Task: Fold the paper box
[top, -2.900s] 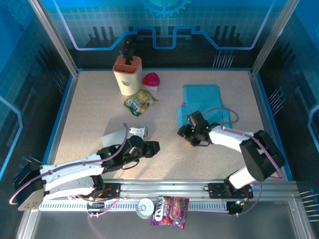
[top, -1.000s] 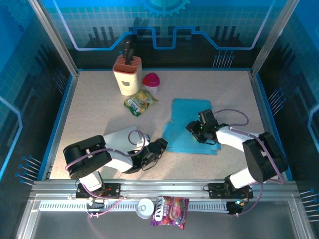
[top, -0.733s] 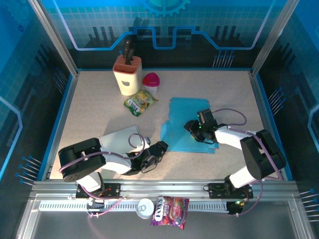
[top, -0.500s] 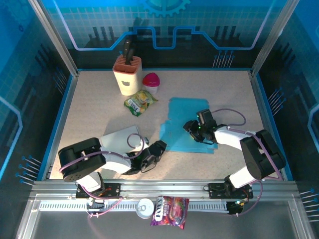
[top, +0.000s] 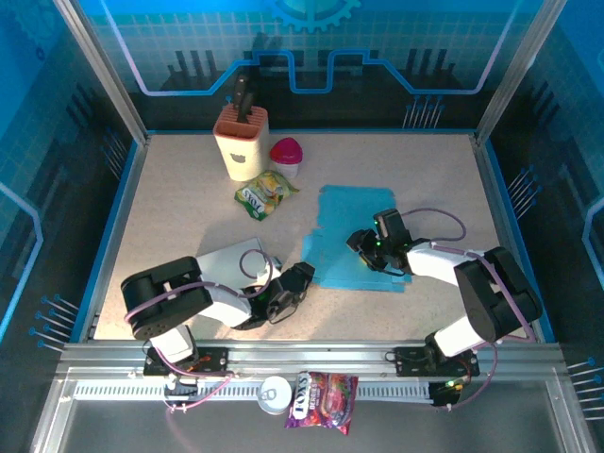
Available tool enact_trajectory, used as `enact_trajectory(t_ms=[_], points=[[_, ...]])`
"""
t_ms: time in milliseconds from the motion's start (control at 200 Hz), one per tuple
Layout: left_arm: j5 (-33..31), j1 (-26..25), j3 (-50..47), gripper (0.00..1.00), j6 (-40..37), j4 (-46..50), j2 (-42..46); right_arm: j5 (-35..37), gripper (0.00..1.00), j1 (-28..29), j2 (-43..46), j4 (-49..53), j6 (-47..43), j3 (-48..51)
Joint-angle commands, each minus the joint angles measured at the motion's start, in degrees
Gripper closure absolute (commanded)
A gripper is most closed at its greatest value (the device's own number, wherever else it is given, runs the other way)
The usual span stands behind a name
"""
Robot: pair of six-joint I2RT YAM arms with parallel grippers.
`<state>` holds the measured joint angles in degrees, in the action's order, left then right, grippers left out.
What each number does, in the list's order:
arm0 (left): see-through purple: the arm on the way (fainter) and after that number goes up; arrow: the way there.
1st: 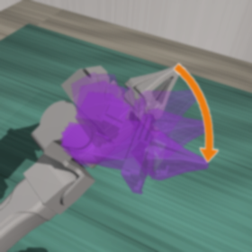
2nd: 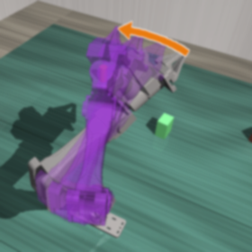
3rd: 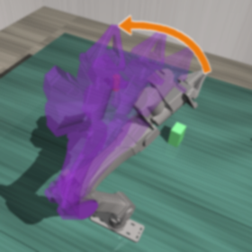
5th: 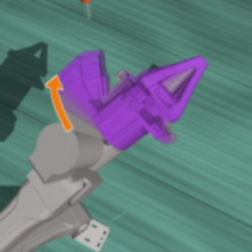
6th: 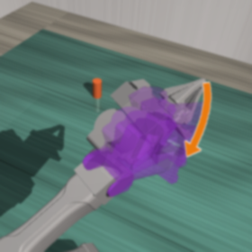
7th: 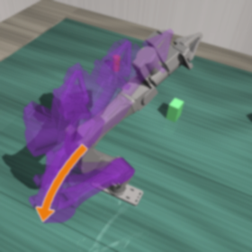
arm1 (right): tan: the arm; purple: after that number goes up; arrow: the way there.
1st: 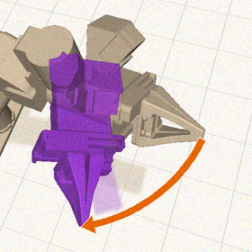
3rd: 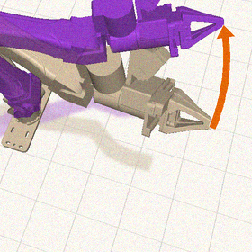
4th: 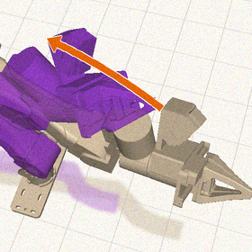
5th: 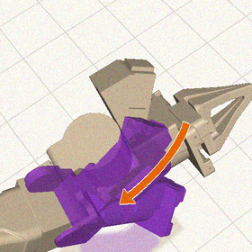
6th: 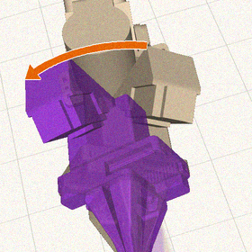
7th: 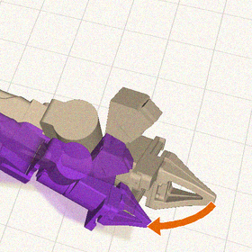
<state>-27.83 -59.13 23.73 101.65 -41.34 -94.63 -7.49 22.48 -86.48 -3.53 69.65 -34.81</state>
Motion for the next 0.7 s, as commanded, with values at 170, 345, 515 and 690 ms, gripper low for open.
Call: enact_trajectory(t_ms=[170, 345, 515, 690], points=[[-2.9, 1.7, -2.5, 0.58, -1.8, 7.6, 2.9, -1.4, 0.46, -0.6, 1.3, 3.2, 0.0, 0.2], [1.5, 3.8, -2.1, 0.62, -3.2, -7.4, -4.9, -1.7, 0.47, -0.6, 1.1, 2.4, 0.3, 0.8], [2.0, 3.3, -2.1, 0.66, -1.4, -11.8, -9.0, -2.1, 0.47, -0.6, 0.6, 1.6, 0.5, 1.1], [-0.6, 3.4, -3.8, 0.66, -1.6, -7.4, -5.2, -2.6, 0.47, -0.7, 0.0, 1.4, 0.1, 0.7]])
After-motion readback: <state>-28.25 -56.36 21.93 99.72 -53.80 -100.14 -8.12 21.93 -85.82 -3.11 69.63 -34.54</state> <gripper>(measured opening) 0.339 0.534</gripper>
